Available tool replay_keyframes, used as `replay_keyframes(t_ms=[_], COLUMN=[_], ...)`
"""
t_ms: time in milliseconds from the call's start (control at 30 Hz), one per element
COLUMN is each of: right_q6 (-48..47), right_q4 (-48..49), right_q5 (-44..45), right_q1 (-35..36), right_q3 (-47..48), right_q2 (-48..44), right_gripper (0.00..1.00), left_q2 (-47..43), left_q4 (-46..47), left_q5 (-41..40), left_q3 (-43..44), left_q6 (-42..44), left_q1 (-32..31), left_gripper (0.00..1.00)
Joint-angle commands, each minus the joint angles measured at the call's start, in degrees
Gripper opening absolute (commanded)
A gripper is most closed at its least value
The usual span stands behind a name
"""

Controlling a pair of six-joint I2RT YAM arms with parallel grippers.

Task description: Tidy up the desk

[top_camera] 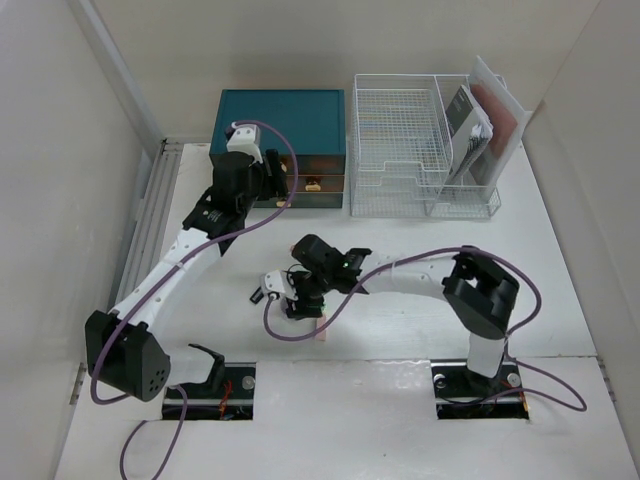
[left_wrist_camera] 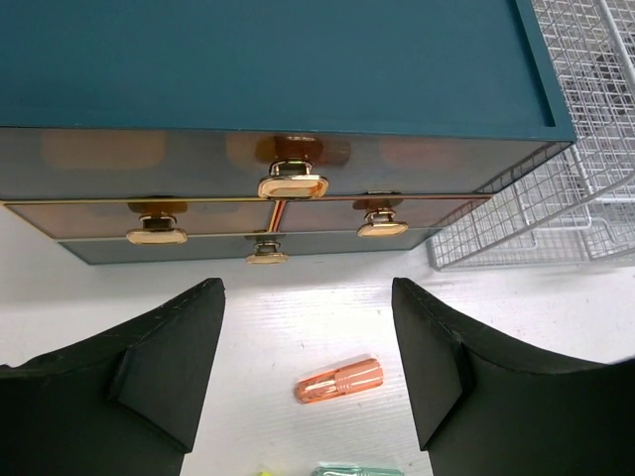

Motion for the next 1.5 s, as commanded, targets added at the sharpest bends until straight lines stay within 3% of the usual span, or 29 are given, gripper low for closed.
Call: replay_keyframes(t_ms=[0,100,233,467,667,1233,1467], right_q6=[0.51,2.26,4.11,4.64,4.37,5.96,6.49], right_q4=[-0.21,-0.92,-2.59,-9.09,-8.49,-7.43,-7.43], right_q5=[6.83,13.25,13.79,7.03,5.01,1.49,1.49], right_q1=[0.42,-1.24,-6.07,-17.32,-23.39,-27.62,-27.62], right_q3=[1.42,0.19,-0.43,2.65,1.95,1.42,1.42], right_q2=[-9.61,-13.14,-18.24,-23.07,-26.94,-29.15,-29.15], right_gripper=[0.00,0.00,0.00,0.00,0.00,0.00,0.00], left_q2=[-0.02,1.39,4.90,11.31,14.30,20.72,21.87], left_q4=[1.98,2.59,3.21,2.68,3.21,2.68,1.63], left_q5=[1.02,1.73,1.73,-0.12,-3.28,-6.36,-8.20], left_q3=[-0.59,-0.59,0.98,5.29,7.40,13.90,16.46], left_q6=[-0.59,-0.59,-0.59,-0.59,0.55,2.13,3.28], left_q1=[0.04,0.04,0.04,0.04,0.04,0.04,0.04], left_gripper=[0.65,0.65,0.65,0.64,0.63,0.62,0.46])
